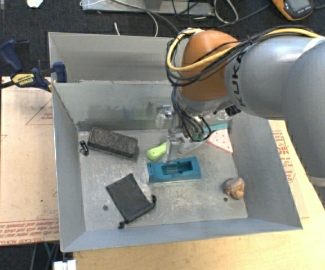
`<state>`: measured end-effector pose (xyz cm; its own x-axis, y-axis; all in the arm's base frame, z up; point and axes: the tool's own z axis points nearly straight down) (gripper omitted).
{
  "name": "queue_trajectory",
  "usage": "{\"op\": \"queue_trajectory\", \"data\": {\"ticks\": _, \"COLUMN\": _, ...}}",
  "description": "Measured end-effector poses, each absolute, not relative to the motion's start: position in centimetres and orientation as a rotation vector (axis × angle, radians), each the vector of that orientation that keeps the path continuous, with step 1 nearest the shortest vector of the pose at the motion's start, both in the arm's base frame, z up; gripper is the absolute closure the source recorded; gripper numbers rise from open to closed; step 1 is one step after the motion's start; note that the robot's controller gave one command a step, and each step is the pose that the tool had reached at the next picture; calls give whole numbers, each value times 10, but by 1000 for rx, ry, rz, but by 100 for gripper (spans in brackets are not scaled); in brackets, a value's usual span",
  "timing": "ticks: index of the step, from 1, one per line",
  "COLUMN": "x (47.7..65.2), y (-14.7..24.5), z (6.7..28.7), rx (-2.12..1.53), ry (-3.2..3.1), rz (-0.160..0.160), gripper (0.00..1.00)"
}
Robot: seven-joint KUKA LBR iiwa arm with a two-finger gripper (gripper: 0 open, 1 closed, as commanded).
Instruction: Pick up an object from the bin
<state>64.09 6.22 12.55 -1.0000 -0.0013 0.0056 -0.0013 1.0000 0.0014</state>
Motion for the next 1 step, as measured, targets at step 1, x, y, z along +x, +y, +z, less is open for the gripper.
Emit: {"op": "queue_trajectory", "data": {"ticks": 1, "x": 643, "y": 62, "z": 130, "rx": 0, "ry": -3144, "rz": -3, "gripper": 0}}
